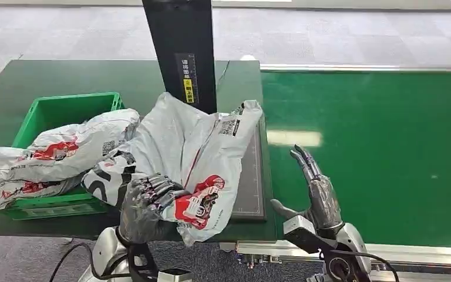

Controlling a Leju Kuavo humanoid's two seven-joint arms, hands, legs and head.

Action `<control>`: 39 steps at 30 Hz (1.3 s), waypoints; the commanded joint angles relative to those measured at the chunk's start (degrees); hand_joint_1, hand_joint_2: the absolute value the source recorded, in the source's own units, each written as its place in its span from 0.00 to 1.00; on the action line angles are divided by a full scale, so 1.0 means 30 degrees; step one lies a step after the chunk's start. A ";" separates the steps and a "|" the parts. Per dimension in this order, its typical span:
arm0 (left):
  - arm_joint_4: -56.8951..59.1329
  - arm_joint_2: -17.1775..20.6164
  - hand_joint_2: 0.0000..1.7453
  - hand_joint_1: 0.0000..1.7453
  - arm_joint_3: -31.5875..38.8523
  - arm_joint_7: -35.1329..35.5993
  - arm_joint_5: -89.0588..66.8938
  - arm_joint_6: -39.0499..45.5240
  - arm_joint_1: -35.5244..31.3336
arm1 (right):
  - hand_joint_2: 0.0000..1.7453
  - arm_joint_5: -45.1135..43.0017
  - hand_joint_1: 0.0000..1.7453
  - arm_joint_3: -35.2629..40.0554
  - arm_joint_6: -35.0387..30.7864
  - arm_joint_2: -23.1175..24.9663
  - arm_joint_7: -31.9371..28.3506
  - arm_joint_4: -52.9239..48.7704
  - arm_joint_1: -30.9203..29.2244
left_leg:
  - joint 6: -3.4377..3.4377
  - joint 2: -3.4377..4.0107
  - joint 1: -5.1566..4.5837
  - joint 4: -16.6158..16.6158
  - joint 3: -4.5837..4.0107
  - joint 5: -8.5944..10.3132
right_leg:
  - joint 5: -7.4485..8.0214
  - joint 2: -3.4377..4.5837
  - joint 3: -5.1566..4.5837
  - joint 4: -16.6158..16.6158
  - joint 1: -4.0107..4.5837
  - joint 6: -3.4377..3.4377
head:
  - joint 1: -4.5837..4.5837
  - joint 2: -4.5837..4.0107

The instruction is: Moved the parcel from conveyor to table for the left to box.

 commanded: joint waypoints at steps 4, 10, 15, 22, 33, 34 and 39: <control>-0.4447 0.2337 1.00 1.00 0.0824 0.0137 -0.3053 0.2980 0.0908 | 1.00 -0.0103 0.00 -0.0186 0.0263 -0.0140 -0.0082 0.0164 -0.0078 | 0.0001 0.0027 0.0002 0.0003 -0.0001 -0.0002 | 0.0007 0.0027 -0.0004 0.0003 0.0002 -0.0006 | 0.0007 0.0000; -0.7927 0.1559 1.00 1.00 0.5476 -0.1969 -0.4876 0.2980 0.2279 | 1.00 -0.0095 0.00 -0.0091 0.0304 -0.0144 -0.0232 0.0582 -0.0244 | -0.0004 0.0058 0.0012 0.0003 0.0013 -0.0015 | 0.0006 0.0060 -0.0005 0.0002 0.0014 -0.0012 | 0.0000 0.0000; -0.5801 0.1788 1.00 1.00 1.0369 0.0889 -0.7216 0.2980 -0.0425 | 1.00 -0.0038 0.00 -0.0425 0.0067 -0.0195 -0.0292 0.0063 0.0401 | -0.0008 0.0000 0.0010 -0.0006 -0.0002 0.0018 | 0.0011 0.0000 -0.0006 0.0004 0.0015 -0.0020 | 0.0007 0.0000; 0.0520 0.3360 1.00 1.00 1.2471 0.4862 -0.7328 0.1882 -0.4722 | 1.00 -0.0136 0.00 -0.0510 -0.0114 0.0113 -0.0417 0.0294 0.0275 | -0.0027 -0.0027 0.0004 -0.0033 0.0040 0.0059 | 0.0028 -0.0026 0.0037 -0.0010 0.0008 -0.0037 | 0.0007 0.0000; 1.4361 0.6019 1.00 1.00 1.1256 1.3748 -0.8649 -0.6077 -1.1294 | 1.00 0.0378 0.00 -0.0367 0.0157 0.0225 -0.0377 0.0992 -0.0409 | -0.0046 0.0006 0.0010 -0.0023 0.0044 0.0080 | 0.0050 -0.0002 0.0021 0.0013 0.0014 -0.0062 | 0.0007 0.0000; 1.5777 0.6230 1.00 1.00 1.1052 1.3962 -0.8802 -0.6979 -1.2027 | 1.00 0.0371 0.00 -0.0213 0.0168 0.0166 -0.0378 0.1211 -0.0547 | -0.0047 -0.0002 0.0012 -0.0012 0.0041 0.0075 | 0.0044 -0.0008 0.0018 0.0023 0.0016 -0.0061 | 0.0015 0.0000; 1.7591 0.5934 1.00 1.00 1.0686 1.3582 -0.8678 -0.7715 -1.2875 | 1.00 0.0383 0.00 -0.0025 0.0101 0.0200 -0.0290 0.1269 -0.0543 | -0.0045 -0.0010 0.0023 -0.0032 0.0048 0.0082 | 0.0051 -0.0014 0.0031 -0.0010 0.0027 -0.0056 | 0.0007 0.0000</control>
